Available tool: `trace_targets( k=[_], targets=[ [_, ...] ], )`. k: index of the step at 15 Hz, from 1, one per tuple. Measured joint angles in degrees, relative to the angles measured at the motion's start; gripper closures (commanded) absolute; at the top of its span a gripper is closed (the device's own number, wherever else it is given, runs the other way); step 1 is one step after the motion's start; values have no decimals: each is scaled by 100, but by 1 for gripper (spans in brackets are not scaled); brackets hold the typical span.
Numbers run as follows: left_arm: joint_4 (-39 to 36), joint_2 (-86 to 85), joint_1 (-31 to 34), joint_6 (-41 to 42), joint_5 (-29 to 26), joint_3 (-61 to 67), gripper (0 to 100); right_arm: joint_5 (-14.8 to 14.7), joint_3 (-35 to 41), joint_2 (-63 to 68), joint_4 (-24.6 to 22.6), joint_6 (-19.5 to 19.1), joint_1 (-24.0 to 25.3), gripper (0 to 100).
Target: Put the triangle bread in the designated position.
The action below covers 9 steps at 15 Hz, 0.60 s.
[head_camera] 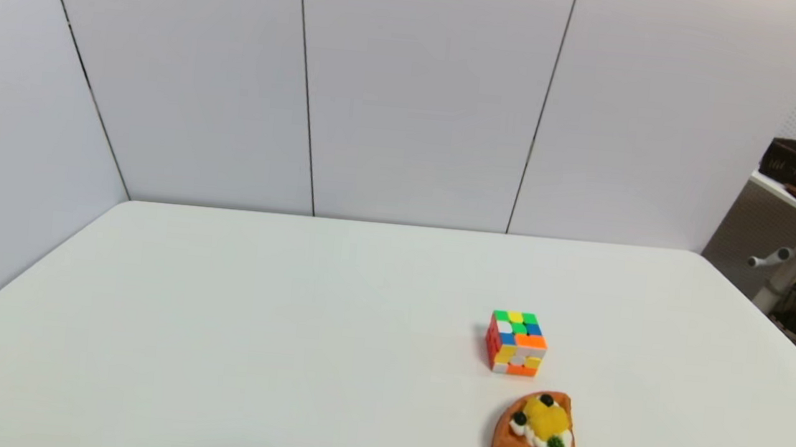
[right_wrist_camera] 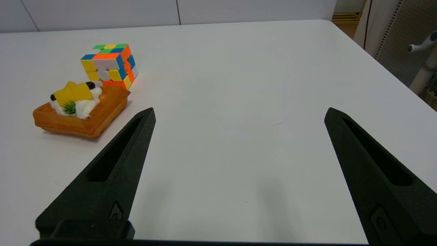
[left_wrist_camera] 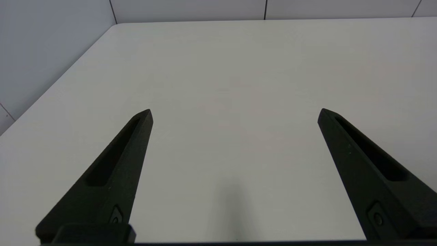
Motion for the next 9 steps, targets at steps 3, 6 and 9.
trace_targets(
  k=[3, 6, 9],
  targets=[
    [2, 0, 0, -2, 0, 0, 0, 0, 0, 0, 0, 0, 0, 0],
    [2, 0, 0, -5, 1, 0, 0, 0, 0, 0, 0, 0, 0, 0],
    [2, 0, 0, -5, 1, 0, 0, 2, 0, 2, 5, -5, 0, 0]
  ],
)
